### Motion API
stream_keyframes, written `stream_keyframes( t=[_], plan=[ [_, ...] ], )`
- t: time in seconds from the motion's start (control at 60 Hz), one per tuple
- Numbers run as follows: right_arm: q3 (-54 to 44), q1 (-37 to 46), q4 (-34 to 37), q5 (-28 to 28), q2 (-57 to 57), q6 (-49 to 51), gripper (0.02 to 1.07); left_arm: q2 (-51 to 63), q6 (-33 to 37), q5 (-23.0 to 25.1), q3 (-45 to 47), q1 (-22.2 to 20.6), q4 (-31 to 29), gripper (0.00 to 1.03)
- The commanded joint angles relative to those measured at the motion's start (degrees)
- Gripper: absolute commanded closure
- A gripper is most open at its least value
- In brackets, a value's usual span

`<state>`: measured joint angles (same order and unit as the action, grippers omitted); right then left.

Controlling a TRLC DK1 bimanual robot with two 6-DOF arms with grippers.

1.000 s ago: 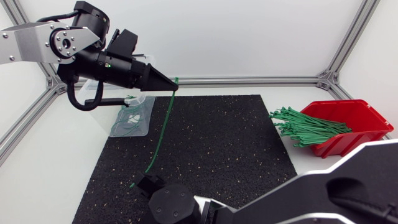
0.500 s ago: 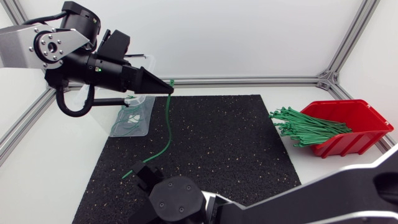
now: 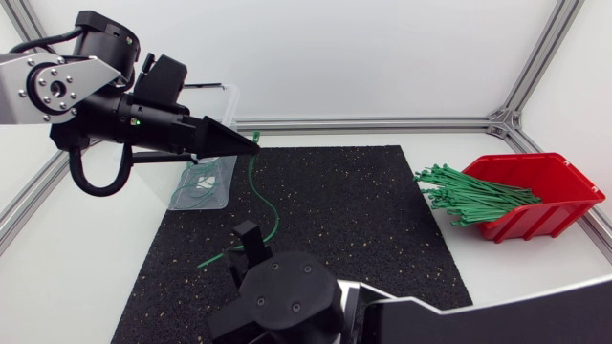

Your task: Take a green cable tie from the red box, thread the tail through the head to close it, then place it in the transparent bin on the left.

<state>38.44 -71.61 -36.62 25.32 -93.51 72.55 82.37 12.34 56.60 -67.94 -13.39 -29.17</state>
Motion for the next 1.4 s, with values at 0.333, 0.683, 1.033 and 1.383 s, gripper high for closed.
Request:
stream_keyframes(
  t=[0.333,0.683,1.033,1.383],
  plan=[
    [1.9,2.7,24.2,-10.5,12.1,-24.1,1.02,-15.3,-4.9,-1.2,17.7,-0.6,22.4,1.0],
    [4.7,5.3,30.2,-12.4,10.5,-30.2,1.02,-15.7,-6.4,-3.3,19.0,-2.4,24.5,1.0],
    [5.2,6.0,29.9,-12.3,11.5,-37.7,1.02,-18.3,-5.8,-3.4,21.6,-2.4,25.7,1.0],
    [10.6,11.4,42.8,-25.8,13.1,-51.1,1.02,-19.5,-3.5,-4.1,25.1,-3.0,30.0,1.0]
  ],
)
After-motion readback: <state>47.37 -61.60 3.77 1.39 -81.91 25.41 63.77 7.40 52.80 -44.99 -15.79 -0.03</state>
